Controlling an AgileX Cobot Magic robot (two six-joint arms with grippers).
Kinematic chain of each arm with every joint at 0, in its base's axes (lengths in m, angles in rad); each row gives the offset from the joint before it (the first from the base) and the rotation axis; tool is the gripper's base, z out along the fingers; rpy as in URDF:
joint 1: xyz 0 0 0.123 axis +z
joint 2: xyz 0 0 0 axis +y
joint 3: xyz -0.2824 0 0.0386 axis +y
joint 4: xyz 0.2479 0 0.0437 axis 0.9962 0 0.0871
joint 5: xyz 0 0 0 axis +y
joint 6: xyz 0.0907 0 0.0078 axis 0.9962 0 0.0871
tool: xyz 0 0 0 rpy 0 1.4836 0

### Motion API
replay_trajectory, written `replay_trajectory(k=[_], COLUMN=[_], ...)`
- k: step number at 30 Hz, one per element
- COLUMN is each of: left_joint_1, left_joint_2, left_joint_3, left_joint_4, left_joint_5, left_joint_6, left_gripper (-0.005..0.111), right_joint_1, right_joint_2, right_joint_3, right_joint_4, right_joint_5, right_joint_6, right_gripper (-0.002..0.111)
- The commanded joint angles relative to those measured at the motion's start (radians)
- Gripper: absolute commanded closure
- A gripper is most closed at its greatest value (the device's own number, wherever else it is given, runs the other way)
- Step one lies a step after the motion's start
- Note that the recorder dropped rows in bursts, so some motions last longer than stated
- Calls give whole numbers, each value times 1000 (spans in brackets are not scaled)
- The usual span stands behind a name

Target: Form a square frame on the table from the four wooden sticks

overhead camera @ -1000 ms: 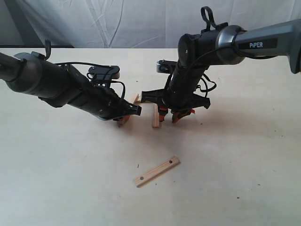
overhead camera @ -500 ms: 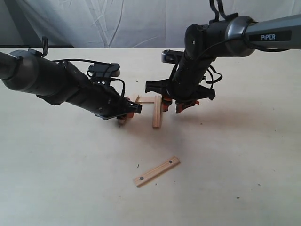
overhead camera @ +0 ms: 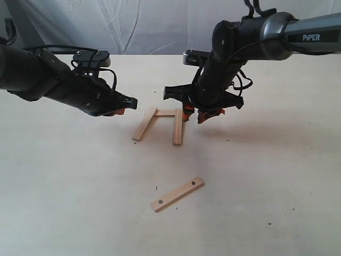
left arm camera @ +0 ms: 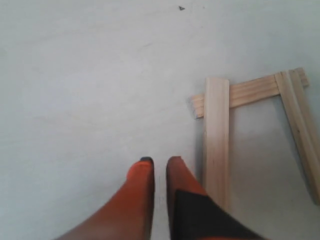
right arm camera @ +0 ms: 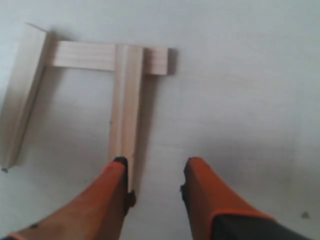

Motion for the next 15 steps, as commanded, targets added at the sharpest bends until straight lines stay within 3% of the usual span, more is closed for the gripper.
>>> replay_trajectory(k=[1, 15], left_joint_1=[-1, -1], left_joint_2=[9, 76], left_joint_3=[1, 1], left_joint_4=[4, 18], left_joint_5=[29, 90], left_joint_6=[0, 3], left_gripper=[107, 107], right_joint_1=[26, 26], right_joint_2=[-4, 51], right_joint_3=[2, 2], right_joint_4=[-6, 29], right_joint_5=[-32, -8], right_joint_6=[-12, -12], right_gripper=[70, 70])
